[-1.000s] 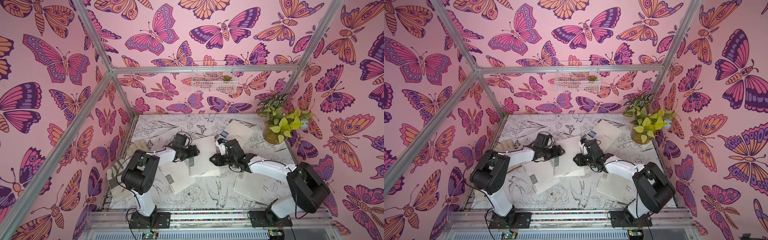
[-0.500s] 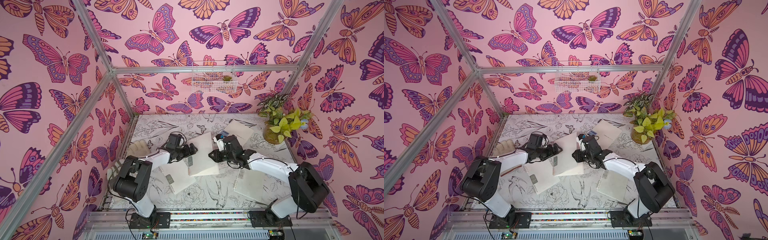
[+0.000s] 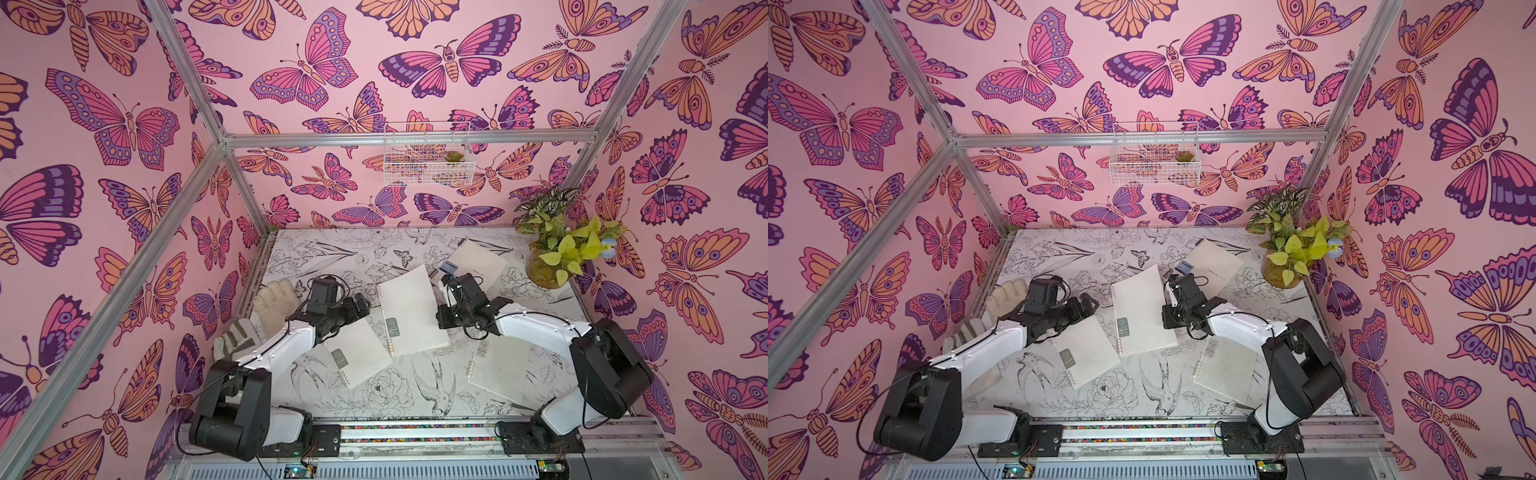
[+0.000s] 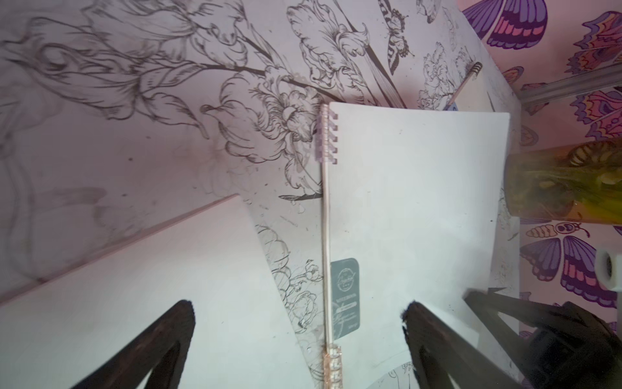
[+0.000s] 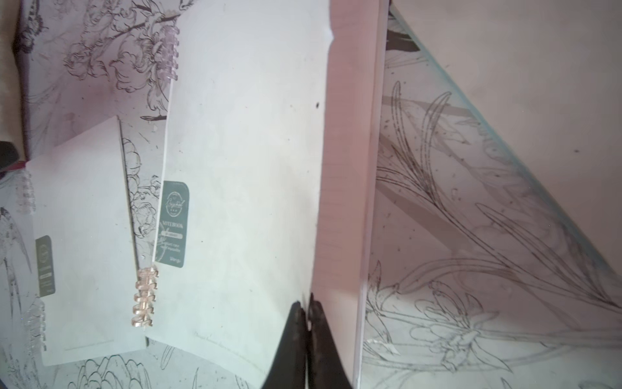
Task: Tear off pages from different notebooks
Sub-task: Open the notebook at the center of the board.
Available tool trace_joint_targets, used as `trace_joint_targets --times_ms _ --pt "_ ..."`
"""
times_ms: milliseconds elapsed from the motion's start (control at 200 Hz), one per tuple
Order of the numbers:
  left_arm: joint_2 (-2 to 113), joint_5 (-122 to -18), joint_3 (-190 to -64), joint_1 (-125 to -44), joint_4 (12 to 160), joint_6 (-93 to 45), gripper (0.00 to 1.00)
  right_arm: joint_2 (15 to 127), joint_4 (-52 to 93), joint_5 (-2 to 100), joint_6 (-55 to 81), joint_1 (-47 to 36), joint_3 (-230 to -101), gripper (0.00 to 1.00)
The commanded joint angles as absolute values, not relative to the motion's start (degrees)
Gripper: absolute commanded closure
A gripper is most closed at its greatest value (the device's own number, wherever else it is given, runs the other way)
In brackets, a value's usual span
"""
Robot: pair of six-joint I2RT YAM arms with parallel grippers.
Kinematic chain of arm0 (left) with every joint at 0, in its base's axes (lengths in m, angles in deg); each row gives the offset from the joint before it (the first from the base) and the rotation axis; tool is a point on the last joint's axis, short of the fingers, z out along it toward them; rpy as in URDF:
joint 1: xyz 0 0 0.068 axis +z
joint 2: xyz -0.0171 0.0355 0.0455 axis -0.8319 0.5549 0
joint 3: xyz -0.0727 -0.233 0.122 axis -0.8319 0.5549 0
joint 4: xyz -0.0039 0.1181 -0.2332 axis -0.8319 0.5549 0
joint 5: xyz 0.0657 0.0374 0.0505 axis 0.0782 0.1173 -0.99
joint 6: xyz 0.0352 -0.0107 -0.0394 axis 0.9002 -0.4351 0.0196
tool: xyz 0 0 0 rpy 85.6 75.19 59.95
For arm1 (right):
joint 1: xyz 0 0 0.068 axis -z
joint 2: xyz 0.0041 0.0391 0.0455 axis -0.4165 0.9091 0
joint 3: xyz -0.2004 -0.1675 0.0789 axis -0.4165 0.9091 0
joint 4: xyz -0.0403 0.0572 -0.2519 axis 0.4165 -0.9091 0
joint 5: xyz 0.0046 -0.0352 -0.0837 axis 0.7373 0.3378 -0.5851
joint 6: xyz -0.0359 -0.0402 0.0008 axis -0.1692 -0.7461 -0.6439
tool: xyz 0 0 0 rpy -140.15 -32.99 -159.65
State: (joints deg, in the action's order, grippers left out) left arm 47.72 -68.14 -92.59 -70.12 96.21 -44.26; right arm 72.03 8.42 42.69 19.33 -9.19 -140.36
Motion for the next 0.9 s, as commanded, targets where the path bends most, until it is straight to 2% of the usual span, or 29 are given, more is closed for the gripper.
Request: trace_joint_targets --times_ms 0,120,240,320,385,496,566,896 --pt "42.98 -75.29 -89.79 -69.6 103.22 -43.43 0.0 69.07 4.95 38.79 17.89 -7.76 -139.42 0.95" --pt "42.24 -72.96 -90.33 -69.58 103.0 -44.08 0.0 67.9 8.19 45.03 17.35 -8.71 -139.3 1.0" --pt "43.89 -66.75 -92.23 -69.71 98.61 -45.42 0.0 67.46 8.01 44.12 16.42 -14.07 -141.97 0.99" --pt "44.81 -61.83 -93.75 -69.66 93.61 -47.02 0.0 67.92 7.31 41.91 16.5 -18.12 -144.53 0.94" --pt "47.11 -58.19 -95.21 -69.62 90.41 -48.56 0.0 68.83 7.49 41.72 16.76 -20.71 -146.41 0.85" --pt "48.11 -54.27 -96.75 -69.32 84.33 -51.62 0.0 71.15 7.43 40.8 16.07 -23.98 -149.92 0.78" --pt "48.06 -52.79 -97.2 -68.83 81.93 -53.07 0.0 72.33 8.24 43.4 15.56 -25.12 -152.25 0.72" --pt "46.52 -47.73 -97.38 -63.95 80.72 -54.21 0.0 83.03 12.78 57.31 12.21 -30.4 -162.41 0.57"
